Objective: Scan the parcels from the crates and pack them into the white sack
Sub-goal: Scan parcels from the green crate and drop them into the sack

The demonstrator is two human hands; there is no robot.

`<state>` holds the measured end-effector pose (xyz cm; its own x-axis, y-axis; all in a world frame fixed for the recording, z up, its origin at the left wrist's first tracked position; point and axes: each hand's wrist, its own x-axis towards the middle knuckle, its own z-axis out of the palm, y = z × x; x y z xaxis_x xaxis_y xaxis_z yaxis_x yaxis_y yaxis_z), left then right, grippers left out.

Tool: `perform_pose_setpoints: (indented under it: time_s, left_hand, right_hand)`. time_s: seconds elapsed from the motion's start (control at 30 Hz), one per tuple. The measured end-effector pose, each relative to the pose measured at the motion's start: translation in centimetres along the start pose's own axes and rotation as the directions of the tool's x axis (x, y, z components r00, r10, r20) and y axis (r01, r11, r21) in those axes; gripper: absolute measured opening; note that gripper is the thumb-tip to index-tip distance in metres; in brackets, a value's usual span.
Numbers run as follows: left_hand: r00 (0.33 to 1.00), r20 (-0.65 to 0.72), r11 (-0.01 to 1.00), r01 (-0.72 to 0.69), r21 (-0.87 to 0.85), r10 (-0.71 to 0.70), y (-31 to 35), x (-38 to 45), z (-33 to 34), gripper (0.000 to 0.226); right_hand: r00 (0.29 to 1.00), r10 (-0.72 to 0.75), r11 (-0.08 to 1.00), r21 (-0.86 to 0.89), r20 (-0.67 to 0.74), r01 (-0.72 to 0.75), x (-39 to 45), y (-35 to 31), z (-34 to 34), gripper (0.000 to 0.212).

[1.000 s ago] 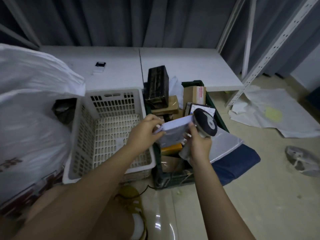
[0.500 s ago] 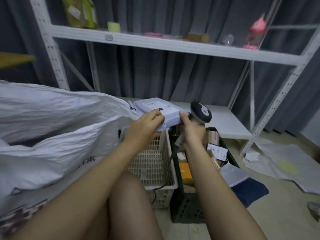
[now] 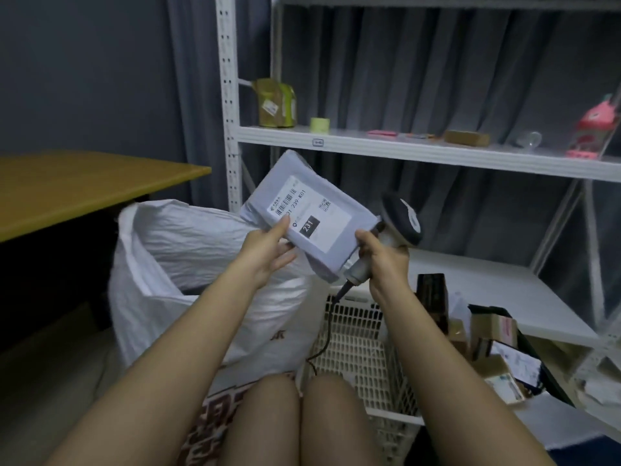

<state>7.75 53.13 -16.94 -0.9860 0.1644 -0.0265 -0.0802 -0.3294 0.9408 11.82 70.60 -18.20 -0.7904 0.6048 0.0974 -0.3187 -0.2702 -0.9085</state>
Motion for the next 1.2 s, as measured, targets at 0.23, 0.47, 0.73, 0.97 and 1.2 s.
perform_pose_setpoints:
  time_s: [0.23,0.47,0.73,0.97,1.2]
  left_hand:
    - [0.977,-0.193,0.986,-0.118,-0.120,0.093,2.2,2.0,-2.6,0.024]
    - [0.880,-0.273,0.885,-0.275,0.374,0.389,6.0,5.0,-5.6,0.021]
    - [0.900,-0.250,0.863,-0.216,0.457,0.358,6.5,7.6,-5.9,0.018]
    - [0.914,-0.234,0.875,-0.204,0.440,0.331,6.6,9.0,-4.8,0.022]
    - [0.918,-0.224,0.872,-0.203,0.445,0.328,6.0,9.8,-4.6,0.021]
  right_hand:
    - [0.982,0.019,0.993,-0.117,0.190,0.003,0.9,0.6,4.0,0.018]
    - [0.908,-0.109,0.848,-0.439,0.404,0.297,2.2,-3.3,6.3,0.024]
    - [0.826,0.079,0.912,-0.375,0.558,0.167,2.2,-4.0,8.4,0.012]
    - [0.813,0.129,0.910,-0.393,0.568,0.131,2.0,-2.3,7.4,0.024]
    - [0.840,0.092,0.897,-0.412,0.535,0.164,3.1,-2.6,6.9,0.021]
